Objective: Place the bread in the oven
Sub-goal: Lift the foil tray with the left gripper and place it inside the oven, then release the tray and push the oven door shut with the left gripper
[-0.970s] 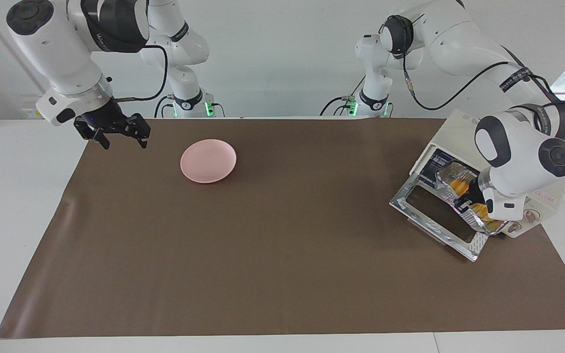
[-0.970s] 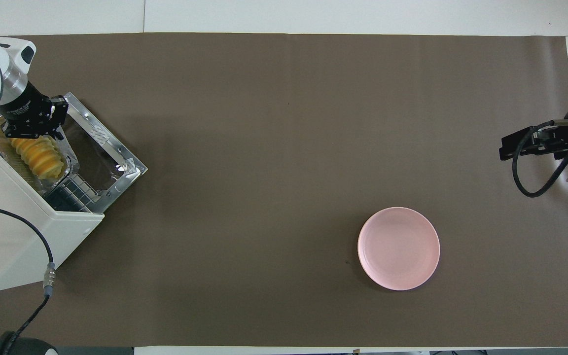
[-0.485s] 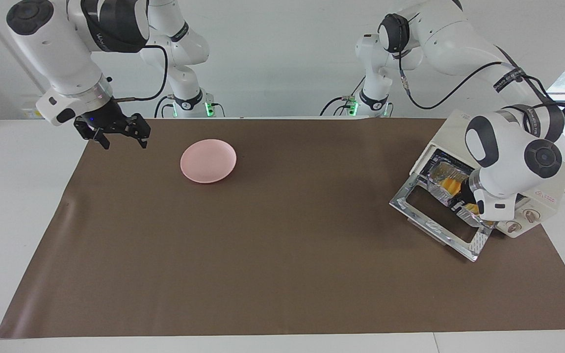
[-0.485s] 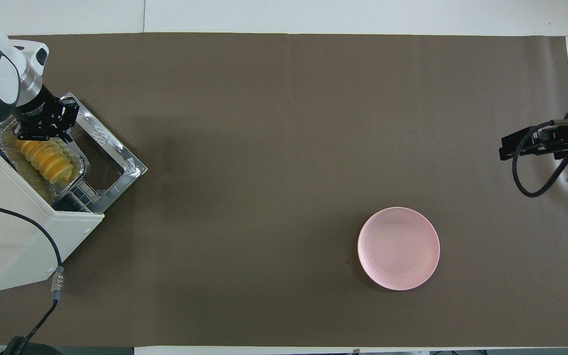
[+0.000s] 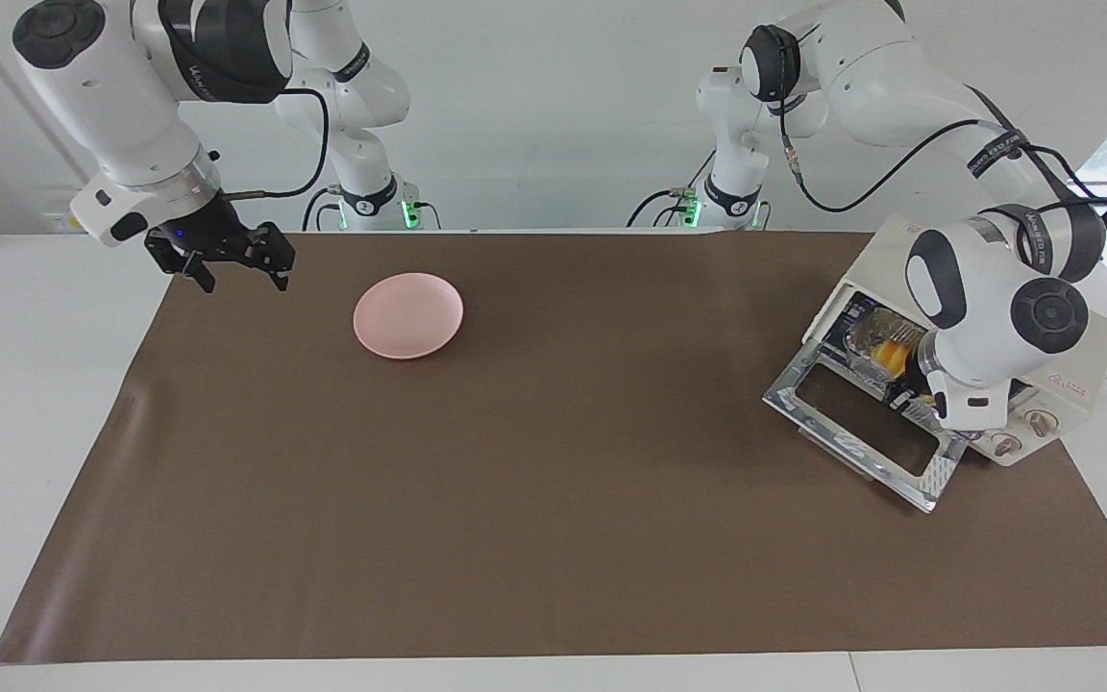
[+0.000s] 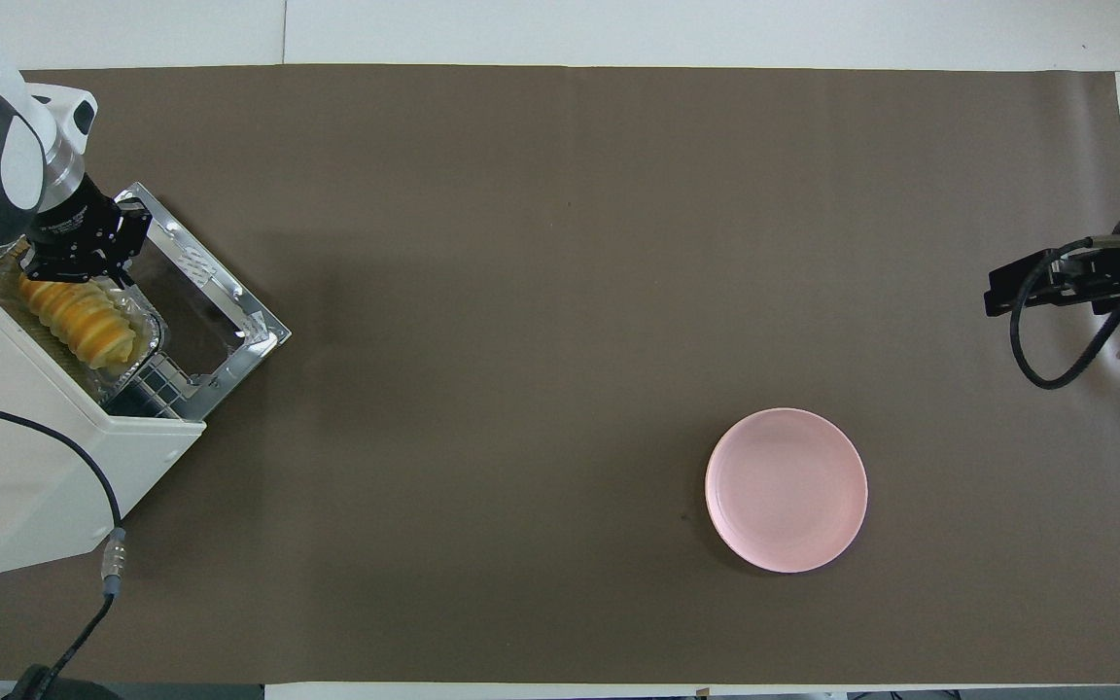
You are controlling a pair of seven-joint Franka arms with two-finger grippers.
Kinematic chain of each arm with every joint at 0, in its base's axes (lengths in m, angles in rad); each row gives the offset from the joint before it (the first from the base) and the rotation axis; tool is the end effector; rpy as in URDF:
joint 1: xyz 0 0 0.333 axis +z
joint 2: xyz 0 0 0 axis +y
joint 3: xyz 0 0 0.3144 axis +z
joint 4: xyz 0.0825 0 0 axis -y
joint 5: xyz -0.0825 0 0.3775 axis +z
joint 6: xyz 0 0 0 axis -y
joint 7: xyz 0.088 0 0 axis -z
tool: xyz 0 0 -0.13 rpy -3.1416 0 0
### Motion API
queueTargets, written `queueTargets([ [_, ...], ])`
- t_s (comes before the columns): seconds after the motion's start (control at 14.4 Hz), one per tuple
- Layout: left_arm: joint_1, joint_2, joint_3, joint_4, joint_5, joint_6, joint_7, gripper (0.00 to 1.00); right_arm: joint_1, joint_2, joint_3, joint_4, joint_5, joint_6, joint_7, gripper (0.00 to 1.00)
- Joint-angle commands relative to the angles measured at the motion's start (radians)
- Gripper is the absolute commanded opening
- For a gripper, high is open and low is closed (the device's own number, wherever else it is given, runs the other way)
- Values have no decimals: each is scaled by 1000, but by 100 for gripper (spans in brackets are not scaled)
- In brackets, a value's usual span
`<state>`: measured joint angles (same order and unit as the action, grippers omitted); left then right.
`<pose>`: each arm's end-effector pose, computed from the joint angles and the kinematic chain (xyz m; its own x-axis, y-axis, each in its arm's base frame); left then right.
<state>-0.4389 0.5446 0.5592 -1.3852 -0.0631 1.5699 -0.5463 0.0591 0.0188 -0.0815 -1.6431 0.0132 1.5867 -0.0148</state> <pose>0.6501 0.0087 0.3924 0.7782 0.6159 -0.1223 0.5542 -0.7653 -0.3274 0.5497 -0.0103 0.5574 0.9972 -0.0078 -0.0749 -0.0088 -0.9999 -0.0127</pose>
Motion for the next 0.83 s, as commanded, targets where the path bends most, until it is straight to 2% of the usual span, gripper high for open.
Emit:
queueTargets([
  [0.0,-18,-49,10,-61,26,-5,-82,0,-10,-17,9,-14,-15,-8,-24,100],
  [0.14,-20,-63,10,-92,28,-1,-142,0,-10,-17,9,-14,-15,-8,-24,100],
  [0.76,-37,-100,10,-172,89,7,-138,0,-10,-17,9,-14,-15,-8,-24,100],
])
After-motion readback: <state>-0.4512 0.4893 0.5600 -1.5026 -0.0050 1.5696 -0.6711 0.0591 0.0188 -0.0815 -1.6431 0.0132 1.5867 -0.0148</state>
